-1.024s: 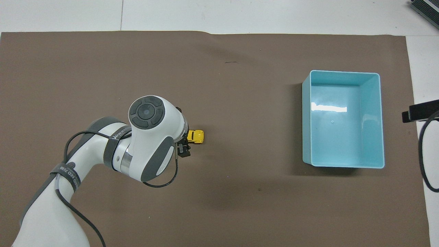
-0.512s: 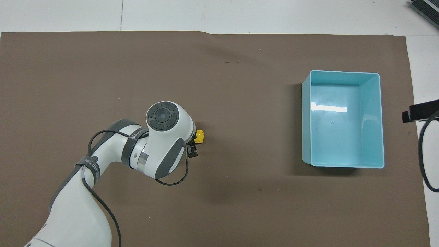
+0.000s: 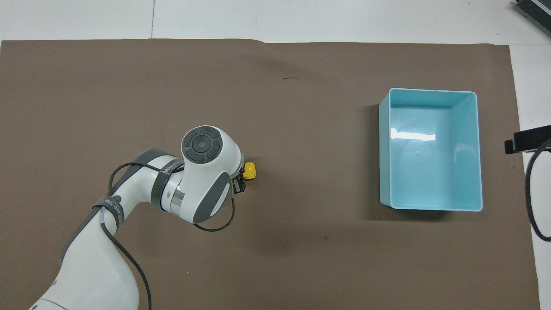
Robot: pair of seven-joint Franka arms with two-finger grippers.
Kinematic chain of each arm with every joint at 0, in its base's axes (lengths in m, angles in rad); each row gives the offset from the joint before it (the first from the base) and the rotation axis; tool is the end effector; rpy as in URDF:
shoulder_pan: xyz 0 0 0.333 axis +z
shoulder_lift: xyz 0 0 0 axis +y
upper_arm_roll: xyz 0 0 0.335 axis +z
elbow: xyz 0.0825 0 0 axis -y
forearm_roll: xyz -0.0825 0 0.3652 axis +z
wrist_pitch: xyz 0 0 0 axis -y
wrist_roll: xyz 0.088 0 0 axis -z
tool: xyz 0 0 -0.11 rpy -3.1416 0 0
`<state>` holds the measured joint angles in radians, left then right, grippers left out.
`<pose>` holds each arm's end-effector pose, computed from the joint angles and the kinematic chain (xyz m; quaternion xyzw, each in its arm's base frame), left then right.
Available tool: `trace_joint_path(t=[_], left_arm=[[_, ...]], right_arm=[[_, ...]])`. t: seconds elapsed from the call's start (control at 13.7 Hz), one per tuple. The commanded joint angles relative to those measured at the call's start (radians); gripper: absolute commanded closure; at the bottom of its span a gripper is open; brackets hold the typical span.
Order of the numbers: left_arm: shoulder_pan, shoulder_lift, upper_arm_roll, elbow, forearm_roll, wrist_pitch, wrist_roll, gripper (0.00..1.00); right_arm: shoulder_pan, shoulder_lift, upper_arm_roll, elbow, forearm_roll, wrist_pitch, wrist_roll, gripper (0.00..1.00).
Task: Wind up and store yellow beetle car
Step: 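Press the yellow car with the left gripper and pull it backward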
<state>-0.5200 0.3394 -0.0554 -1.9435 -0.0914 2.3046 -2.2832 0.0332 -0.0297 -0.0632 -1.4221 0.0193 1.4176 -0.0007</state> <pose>0.5118 -0.3321 0.3376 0.6320 0.7737 -0.0415 0.0169 0.5079 -0.0136 0.7085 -0.9998 0.0131 -0.0127 0.0103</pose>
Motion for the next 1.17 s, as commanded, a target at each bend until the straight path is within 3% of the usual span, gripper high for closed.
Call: trace_joint_path(t=[0.0,1.1], left_arm=[[0.018,0.000,0.011,-0.015,0.009,0.015,0.037,1.00],[0.221,-0.003,0.011,-0.045,0.010,-0.024,0.231,1.00]], right_arm=[[-0.006,-0.024,0.002,-0.028,0.014,0.007,0.013,0.00],[-0.006,-0.024,0.002,-0.028,0.013,0.007,0.013,0.00]])
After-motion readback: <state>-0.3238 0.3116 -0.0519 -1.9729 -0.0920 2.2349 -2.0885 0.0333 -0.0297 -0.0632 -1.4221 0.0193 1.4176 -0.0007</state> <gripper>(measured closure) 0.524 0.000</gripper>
